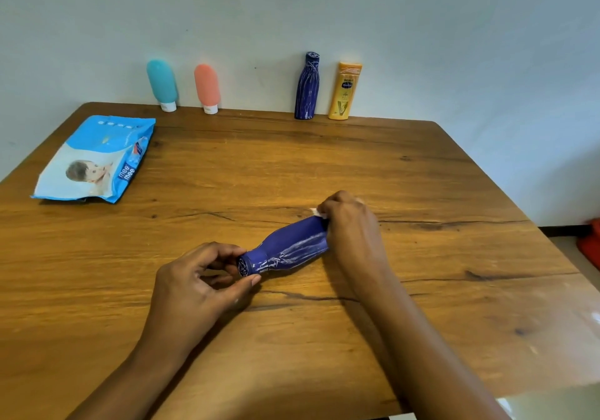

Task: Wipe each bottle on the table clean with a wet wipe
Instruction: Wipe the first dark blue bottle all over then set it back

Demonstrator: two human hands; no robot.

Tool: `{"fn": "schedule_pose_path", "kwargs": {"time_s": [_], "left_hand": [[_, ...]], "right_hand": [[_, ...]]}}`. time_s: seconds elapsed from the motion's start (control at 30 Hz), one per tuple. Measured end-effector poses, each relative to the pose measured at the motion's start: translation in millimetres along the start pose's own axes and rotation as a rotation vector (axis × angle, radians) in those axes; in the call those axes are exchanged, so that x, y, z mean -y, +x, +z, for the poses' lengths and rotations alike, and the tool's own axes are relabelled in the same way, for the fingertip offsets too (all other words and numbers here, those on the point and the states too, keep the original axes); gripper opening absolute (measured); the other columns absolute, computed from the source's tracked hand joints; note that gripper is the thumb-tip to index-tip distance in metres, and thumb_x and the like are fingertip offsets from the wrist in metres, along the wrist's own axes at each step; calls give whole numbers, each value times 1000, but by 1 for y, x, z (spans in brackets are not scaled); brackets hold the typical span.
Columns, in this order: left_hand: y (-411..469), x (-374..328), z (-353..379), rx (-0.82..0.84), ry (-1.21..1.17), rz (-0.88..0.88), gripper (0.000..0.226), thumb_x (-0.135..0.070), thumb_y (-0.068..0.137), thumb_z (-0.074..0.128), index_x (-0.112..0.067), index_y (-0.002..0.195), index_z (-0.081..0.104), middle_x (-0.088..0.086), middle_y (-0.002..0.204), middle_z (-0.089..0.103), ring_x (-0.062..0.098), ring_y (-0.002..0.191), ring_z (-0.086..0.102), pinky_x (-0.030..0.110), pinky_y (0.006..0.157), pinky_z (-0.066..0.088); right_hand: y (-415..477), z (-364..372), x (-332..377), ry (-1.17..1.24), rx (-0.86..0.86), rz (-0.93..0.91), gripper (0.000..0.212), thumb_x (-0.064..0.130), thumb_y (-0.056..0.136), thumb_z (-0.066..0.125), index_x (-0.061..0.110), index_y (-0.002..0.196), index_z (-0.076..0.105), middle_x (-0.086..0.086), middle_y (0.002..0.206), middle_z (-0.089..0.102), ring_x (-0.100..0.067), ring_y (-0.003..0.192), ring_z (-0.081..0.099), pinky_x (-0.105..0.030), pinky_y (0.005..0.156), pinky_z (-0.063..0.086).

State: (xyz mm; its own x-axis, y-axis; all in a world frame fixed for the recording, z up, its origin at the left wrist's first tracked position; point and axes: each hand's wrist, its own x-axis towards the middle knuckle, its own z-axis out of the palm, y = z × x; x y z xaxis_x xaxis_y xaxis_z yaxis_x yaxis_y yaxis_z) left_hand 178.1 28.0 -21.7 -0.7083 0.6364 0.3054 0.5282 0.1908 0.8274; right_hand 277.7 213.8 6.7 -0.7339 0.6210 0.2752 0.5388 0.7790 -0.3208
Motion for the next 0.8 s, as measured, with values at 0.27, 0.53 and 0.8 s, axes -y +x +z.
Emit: {"fn": "schedule_pose_path", "kwargs": {"time_s": [0.27, 0.53, 0.8], "left_hand": [[-1, -3, -1, 21, -23, -57, 40, -19, 57, 84, -30, 92, 69, -9, 75, 69, 3, 75, 66, 11, 62, 53], [2, -6, -1, 6, -131, -114, 34, -15, 54, 84, -26, 83, 70, -13, 79, 71, 4, 65, 67, 10, 60, 50], [4, -7, -1, 0, -164, -179, 33, -24, 50, 83, -27, 81, 71, -9, 77, 72, 7, 64, 66, 12, 59, 52]], "right_hand": [[-38, 0, 52, 176, 105, -278, 30, 12, 93, 46, 7, 120, 58, -6, 122, 50, -21, 110, 44, -27, 86, 40], [-59, 1, 61, 189, 92, -341, 30, 3, 79, 68, 10, 108, 67, -6, 106, 62, -20, 93, 55, -28, 68, 50], [-59, 4, 56, 173, 40, -290, 31, 6, 75, 73, 9, 106, 68, -7, 104, 63, -20, 90, 58, -28, 66, 52]]}}
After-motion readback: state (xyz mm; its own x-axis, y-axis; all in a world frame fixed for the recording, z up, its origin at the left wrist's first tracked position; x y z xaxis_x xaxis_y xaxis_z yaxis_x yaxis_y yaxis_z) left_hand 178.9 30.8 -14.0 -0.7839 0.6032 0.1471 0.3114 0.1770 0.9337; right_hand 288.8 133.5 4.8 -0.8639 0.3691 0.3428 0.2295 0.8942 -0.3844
